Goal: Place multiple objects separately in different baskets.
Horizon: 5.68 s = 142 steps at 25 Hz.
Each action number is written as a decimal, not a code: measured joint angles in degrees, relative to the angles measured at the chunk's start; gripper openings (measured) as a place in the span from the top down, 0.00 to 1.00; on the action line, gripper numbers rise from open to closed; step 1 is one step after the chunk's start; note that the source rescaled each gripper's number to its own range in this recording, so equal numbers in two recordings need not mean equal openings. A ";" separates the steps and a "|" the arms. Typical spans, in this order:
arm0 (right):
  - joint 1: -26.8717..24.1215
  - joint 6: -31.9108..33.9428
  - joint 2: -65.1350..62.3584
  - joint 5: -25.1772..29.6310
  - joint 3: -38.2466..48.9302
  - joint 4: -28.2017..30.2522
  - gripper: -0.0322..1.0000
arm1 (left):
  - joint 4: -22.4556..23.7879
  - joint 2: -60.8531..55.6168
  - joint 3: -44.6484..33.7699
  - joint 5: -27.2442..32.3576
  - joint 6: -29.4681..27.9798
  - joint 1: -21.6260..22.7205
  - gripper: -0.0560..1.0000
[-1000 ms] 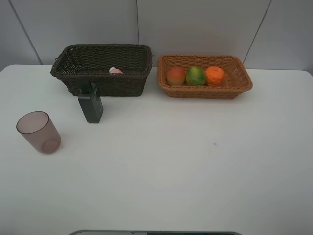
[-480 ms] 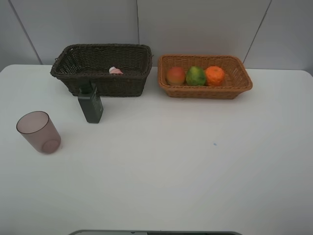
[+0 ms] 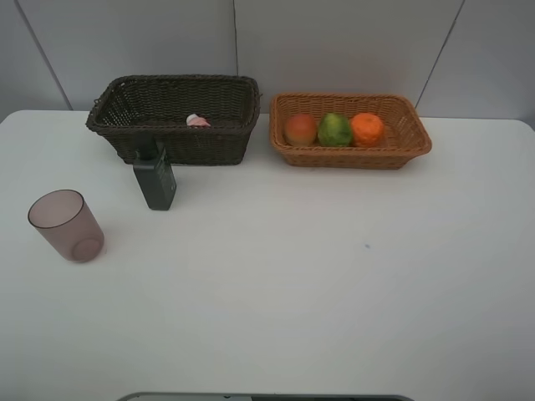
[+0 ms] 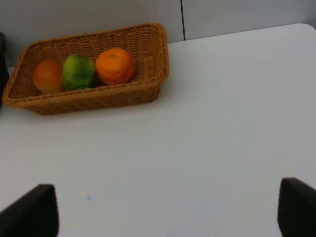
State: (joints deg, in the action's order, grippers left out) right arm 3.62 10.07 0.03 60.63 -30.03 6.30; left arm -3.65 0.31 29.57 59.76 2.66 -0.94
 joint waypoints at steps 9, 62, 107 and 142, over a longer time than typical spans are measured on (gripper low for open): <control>0.00 0.00 0.00 0.00 0.00 0.00 0.04 | -0.08 12.79 1.96 -5.62 0.00 -1.13 0.01; 0.00 0.00 0.00 0.00 0.00 0.00 0.04 | 10.84 75.96 14.70 -14.93 -10.03 -21.44 0.01; 0.00 0.00 0.00 0.00 0.00 0.00 0.04 | 15.80 99.39 14.18 -34.95 -10.14 -20.08 0.36; 0.00 0.00 0.00 0.00 0.00 0.00 0.04 | 16.85 99.21 14.18 -34.83 -10.14 -20.08 0.94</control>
State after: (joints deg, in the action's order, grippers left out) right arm 3.62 10.07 0.03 60.63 -30.03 6.30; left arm 13.20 99.52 43.74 24.92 -7.48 -21.02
